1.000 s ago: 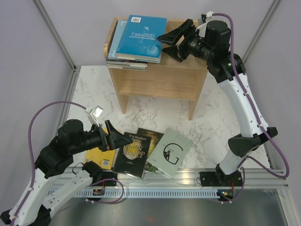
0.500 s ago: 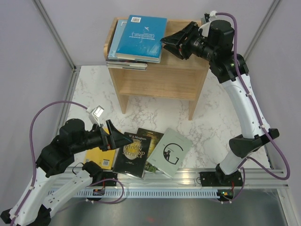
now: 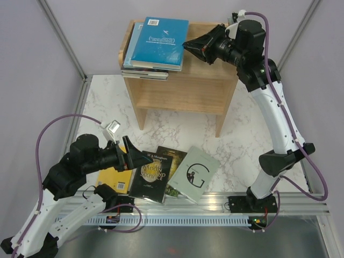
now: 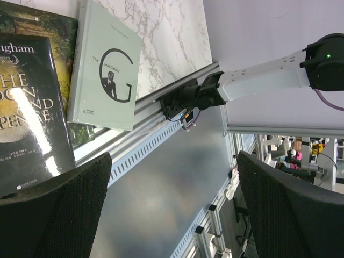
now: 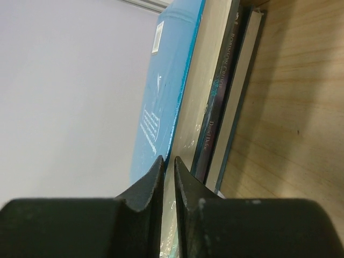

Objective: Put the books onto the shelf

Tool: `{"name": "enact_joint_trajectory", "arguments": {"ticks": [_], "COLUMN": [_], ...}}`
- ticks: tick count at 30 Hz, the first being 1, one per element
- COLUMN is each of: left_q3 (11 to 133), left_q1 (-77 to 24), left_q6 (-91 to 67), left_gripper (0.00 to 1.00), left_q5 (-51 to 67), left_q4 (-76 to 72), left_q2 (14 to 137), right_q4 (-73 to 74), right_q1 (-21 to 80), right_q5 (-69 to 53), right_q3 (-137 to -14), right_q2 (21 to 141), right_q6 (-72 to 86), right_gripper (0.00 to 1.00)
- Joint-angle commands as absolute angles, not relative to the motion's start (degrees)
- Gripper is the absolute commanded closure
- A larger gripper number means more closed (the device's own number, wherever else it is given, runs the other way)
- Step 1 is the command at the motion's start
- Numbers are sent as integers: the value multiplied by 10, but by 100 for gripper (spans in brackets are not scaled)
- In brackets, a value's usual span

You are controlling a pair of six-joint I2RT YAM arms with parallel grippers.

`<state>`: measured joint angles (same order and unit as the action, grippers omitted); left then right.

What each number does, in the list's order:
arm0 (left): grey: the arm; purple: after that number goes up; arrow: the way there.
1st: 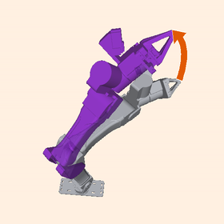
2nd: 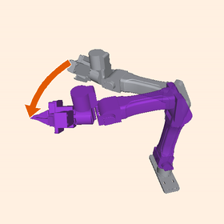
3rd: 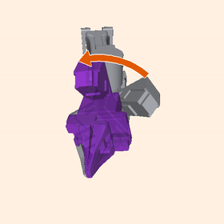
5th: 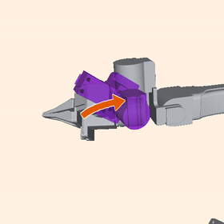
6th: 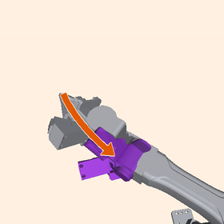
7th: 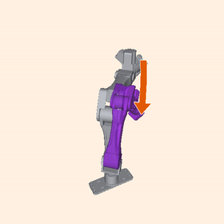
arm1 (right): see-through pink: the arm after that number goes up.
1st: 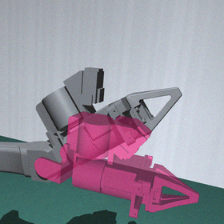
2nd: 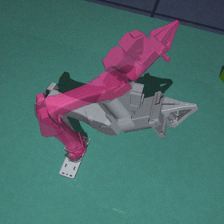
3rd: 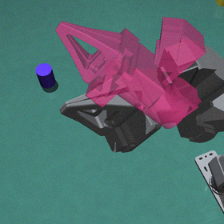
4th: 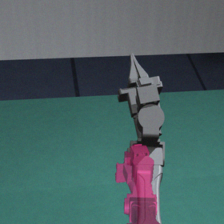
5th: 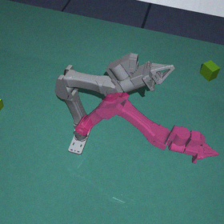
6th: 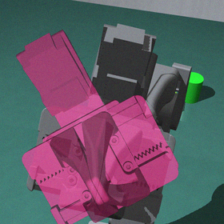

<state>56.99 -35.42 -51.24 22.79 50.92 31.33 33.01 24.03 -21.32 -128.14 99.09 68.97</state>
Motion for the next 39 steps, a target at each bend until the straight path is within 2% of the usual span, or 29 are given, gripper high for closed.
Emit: {"name": "enact_joint_trajectory", "arguments": {"ticks": [1, 29, 32, 33, 35, 39], "left_q3": [571, 565, 567, 568, 570, 577], "left_q1": [-352, -352, -352, -352, -352, -352], "left_q6": [-485, -466, -463, -462, -462, -461], "left_gripper": [0, 0, 0, 0, 0, 0], "left_q5": [232, 229, 228, 227, 227, 229], "left_q4": [502, 482, 481, 481, 481, 481], "left_q2": [322, 345, 349, 351, 352, 355], "right_q4": [323, 281, 279, 279, 279, 248], "right_q1": [255, 273, 272, 271, 256, 198], "right_q5": [-222, -219, -220, -220, -218, -224], "right_q3": [-1310, -1359, -1362, -1364, -1365, -1341], "right_q2": [1014, 1088, 1090, 1089, 1078, 1034], "right_q6": [700, 733, 731, 730, 721, 718], "right_gripper": [84, 83, 79, 73, 69, 55]}}
